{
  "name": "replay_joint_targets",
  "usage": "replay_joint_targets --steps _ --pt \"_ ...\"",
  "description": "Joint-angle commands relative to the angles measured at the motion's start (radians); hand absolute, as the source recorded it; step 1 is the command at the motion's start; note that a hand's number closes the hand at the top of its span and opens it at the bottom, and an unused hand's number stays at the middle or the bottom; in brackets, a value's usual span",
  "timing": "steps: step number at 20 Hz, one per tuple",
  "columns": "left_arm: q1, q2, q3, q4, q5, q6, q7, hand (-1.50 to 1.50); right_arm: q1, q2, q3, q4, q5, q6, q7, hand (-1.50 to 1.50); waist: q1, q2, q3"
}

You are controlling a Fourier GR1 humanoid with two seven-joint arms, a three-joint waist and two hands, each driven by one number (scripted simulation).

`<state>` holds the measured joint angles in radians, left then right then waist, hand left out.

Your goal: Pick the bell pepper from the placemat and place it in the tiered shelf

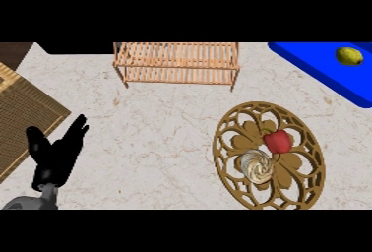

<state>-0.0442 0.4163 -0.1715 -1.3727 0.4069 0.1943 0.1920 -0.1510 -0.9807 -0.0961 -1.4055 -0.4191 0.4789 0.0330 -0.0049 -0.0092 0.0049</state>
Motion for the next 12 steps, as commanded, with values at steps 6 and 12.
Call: replay_joint_targets --steps 6,12 --pt "0.043 -0.023 -0.009 0.047 -0.014 -0.045 -0.014 0.0 -0.122 0.057 0.137 -0.296 0.067 -0.259 0.485 -1.5 0.017 0.009 -0.008" --pt "-0.063 -0.047 0.014 0.088 -0.032 -0.023 0.047 0.0 -0.205 0.113 0.243 -0.327 0.194 -0.296 0.675 -1.5 0.011 0.011 -0.006"
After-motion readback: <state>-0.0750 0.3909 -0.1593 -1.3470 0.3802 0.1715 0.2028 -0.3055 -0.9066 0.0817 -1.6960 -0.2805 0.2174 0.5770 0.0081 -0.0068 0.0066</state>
